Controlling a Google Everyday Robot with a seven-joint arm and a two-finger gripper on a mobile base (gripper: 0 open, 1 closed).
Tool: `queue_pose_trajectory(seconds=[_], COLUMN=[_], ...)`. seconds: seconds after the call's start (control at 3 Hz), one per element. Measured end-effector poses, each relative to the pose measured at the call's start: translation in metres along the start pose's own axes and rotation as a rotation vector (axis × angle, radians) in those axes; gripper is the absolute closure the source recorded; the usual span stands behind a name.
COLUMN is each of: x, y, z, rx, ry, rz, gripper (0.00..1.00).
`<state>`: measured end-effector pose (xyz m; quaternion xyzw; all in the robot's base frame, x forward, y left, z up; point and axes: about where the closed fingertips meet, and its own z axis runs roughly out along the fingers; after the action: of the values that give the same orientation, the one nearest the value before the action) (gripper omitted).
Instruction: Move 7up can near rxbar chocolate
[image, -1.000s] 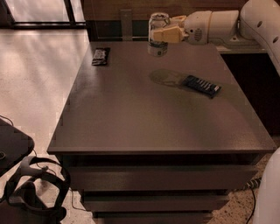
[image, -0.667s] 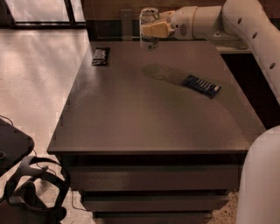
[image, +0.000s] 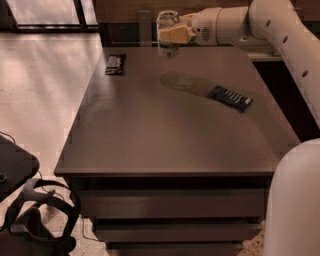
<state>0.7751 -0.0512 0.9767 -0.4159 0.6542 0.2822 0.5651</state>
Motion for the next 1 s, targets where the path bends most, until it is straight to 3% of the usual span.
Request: queue_pose_trajectory(seconds=[1.0], x=[0.043], y=[-0.022], z=[0.080], rx=[0.047], ry=[0.069], rz=[0.051], gripper=[1.00])
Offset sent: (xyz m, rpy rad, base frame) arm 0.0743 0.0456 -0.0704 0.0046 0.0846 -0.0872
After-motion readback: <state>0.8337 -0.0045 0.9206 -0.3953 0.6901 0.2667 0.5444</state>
